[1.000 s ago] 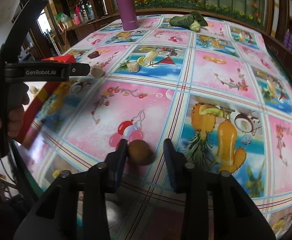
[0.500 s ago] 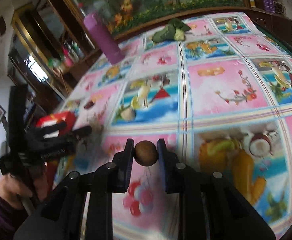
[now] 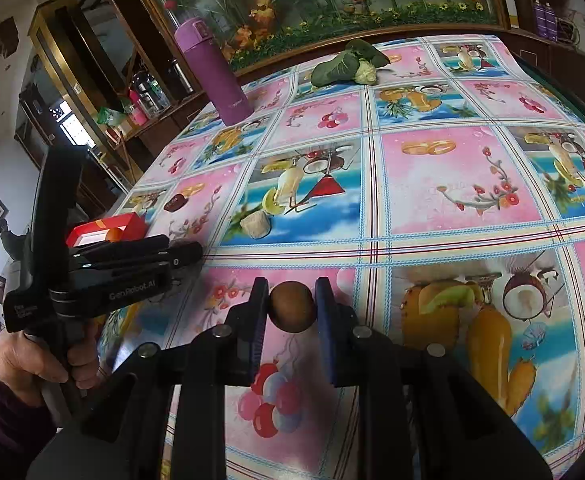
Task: Organize fruits
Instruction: 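Grasp a brown nut with the right tool while the left tool grasps a beige cube, then carry the brown nut and beige cube over the white tray with both tools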
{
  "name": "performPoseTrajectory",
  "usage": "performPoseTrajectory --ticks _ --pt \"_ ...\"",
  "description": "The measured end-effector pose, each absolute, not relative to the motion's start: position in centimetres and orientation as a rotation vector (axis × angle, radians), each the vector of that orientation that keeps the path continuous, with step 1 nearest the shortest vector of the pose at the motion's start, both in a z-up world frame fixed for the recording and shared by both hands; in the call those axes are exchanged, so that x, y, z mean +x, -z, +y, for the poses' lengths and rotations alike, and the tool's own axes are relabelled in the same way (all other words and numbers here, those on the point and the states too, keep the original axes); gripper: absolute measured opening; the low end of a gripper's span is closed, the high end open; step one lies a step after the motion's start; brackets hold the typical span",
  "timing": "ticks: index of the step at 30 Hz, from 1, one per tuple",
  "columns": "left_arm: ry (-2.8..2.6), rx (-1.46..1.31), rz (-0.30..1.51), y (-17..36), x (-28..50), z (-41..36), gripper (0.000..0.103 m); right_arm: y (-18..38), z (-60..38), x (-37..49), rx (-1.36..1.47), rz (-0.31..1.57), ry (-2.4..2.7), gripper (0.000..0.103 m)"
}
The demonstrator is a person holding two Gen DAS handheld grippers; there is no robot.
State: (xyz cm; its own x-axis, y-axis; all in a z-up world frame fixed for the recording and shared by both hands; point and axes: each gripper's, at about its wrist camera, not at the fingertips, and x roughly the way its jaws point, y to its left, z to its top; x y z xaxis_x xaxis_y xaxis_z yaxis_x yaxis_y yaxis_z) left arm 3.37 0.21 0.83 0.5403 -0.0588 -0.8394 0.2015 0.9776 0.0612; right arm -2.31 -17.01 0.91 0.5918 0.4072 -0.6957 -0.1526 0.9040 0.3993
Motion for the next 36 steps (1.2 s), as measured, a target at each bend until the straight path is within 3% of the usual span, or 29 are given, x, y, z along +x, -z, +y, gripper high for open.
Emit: performPoseTrajectory --ticks 9,36 --pt "0.204 0.139 0.980 -0.9 2.9 -0.5 0.017 -0.8 -16.6 -2.3 0.278 0.882 -0.323 0.026" --pt "0.207 -0.024 0.841 -5.6 -6.2 6.4 0.014 -1.5 -16.1 -2.9 0.224 0.810 -0.274 0.026"
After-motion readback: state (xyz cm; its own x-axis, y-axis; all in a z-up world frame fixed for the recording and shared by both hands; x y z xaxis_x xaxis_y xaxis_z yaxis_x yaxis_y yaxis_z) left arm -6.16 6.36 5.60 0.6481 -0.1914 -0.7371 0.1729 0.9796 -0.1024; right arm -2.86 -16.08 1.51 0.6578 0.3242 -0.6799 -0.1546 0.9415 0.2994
